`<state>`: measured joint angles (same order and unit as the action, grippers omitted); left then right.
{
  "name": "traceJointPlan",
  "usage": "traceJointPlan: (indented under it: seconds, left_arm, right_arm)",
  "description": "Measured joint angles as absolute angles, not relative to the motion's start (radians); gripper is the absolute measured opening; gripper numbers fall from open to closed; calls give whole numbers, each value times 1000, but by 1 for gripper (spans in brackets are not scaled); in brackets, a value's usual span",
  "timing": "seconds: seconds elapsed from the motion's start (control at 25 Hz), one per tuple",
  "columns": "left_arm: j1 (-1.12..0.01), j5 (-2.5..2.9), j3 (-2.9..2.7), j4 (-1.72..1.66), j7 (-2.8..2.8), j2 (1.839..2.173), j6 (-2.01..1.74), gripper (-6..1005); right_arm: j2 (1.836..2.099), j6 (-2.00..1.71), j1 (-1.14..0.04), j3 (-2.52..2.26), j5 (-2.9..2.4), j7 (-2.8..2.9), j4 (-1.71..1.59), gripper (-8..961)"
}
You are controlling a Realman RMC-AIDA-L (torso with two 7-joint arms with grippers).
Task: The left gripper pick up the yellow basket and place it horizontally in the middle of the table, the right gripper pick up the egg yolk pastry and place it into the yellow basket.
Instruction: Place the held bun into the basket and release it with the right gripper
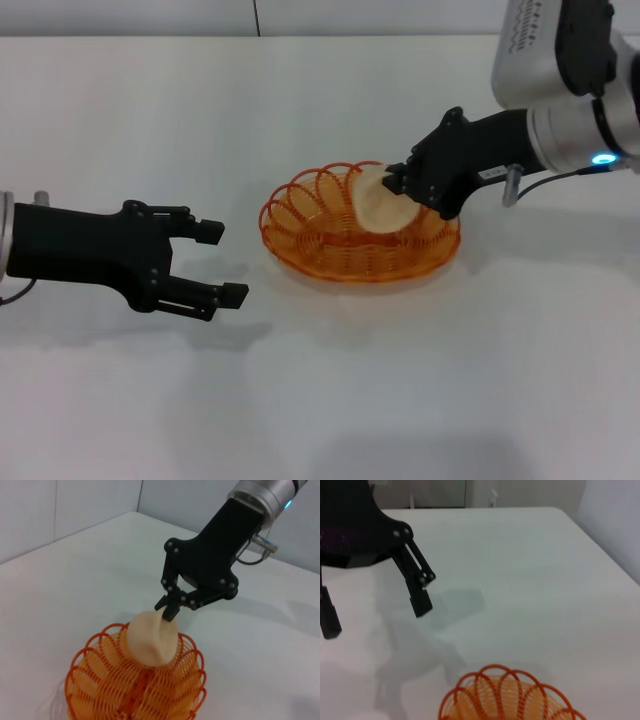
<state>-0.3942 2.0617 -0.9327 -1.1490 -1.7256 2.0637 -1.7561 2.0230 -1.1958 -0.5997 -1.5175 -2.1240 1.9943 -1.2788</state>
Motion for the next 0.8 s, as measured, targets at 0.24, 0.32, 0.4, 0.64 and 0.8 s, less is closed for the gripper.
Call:
traceJointPlan:
  seconds: [0.24, 0.32, 0.4, 0.64, 0.8]
  left_arm:
    - [-395, 2062, -933, -1149, -1722, 2065, -1753, 887]
    - [-394, 2062, -933, -1149, -1722, 2065, -1752, 887]
    - [-393, 2062, -933, -1149, -1722, 2065, -1751, 887]
    - [-394, 2062, -933, -1149, -1722, 2065, -1749, 887]
    - [-393, 2062, -933, -1149, -1722, 2064, -1748, 888]
  right_arm:
    - [2023, -1139, -604, -1544, -2114, 1994, -1262, 28]
    - [2023, -1136, -604, -1545, -2114, 1994, -1261, 29]
    - [2023, -1136, -604, -1546, -2114, 1992, -1261, 30]
    - [2023, -1137, -598, -1550, -2111, 1989, -1271, 97]
    - [2021, -1136, -591, -1550, -2104, 1988, -1286, 308]
